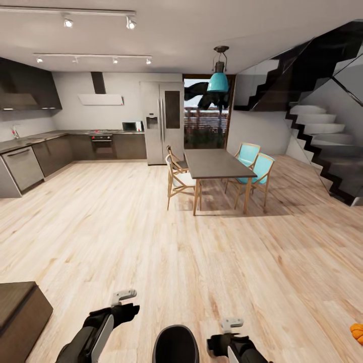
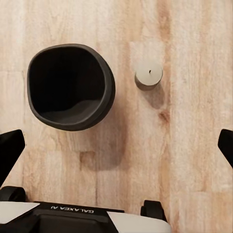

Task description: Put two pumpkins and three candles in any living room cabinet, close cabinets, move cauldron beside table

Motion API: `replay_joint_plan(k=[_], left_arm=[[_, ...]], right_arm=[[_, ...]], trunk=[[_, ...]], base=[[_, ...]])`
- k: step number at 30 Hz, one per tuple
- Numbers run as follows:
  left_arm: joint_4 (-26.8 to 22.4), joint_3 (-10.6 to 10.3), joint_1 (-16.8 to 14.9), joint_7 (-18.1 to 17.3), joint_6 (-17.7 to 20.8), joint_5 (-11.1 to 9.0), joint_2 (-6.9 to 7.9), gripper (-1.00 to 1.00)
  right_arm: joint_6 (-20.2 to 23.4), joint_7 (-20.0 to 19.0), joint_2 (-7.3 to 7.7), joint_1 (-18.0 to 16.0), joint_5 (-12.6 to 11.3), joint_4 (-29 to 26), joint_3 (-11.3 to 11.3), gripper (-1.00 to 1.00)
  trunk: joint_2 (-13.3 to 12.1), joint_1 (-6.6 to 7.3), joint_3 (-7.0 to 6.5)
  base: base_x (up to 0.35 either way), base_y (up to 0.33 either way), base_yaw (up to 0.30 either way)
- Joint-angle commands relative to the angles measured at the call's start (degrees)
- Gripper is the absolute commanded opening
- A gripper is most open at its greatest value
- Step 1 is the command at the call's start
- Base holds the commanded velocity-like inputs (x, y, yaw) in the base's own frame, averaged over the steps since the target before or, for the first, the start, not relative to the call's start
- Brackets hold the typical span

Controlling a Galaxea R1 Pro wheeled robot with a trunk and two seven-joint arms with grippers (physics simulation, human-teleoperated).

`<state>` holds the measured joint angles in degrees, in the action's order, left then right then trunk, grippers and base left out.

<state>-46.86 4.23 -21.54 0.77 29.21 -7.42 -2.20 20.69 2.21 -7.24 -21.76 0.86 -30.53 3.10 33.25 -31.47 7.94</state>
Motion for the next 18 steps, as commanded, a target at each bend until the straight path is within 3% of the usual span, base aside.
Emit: replay_joint_plan(k=[1, 5, 10, 18], left_arm=[[1.2, 0.2, -0.8, 0.1, 0.3, -0.5, 0.03, 1.0], [5.8, 0.3, -1.9, 0.2, -0.4, -0.1, -0.2, 1.0], [6.9, 0.6, -2.2, 2.4, -2.5, -0.5, -0.45, 1.0], [7.1, 0.7, -2.2, 2.8, -3.7, -0.8, -0.69, 1.0]], right_arm=[[0.2, 0.2, -0.04, 0.0, -0.1, 0.1, 0.3, 1.0], [-1.6, 0.3, -0.08, 0.0, -0.2, 0.3, 0.2, 1.0], [-3.8, 0.2, -0.09, 0.0, -0.1, 0.7, 0.5, 1.0], [-7.2, -0.4, -0.06, 0.0, -0.2, 1.1, 0.6, 1.0]], trunk=[[0.1, -0.02, 0.11], [0.1, -0.02, 0.11], [0.1, -0.02, 0.11], [0.1, -0.02, 0.11]], base=[[0.0, 0.0, 0.0], [0.0, 0.0, 0.0], [0.0, 0.0, 0.0], [0.0, 0.0, 0.0]])
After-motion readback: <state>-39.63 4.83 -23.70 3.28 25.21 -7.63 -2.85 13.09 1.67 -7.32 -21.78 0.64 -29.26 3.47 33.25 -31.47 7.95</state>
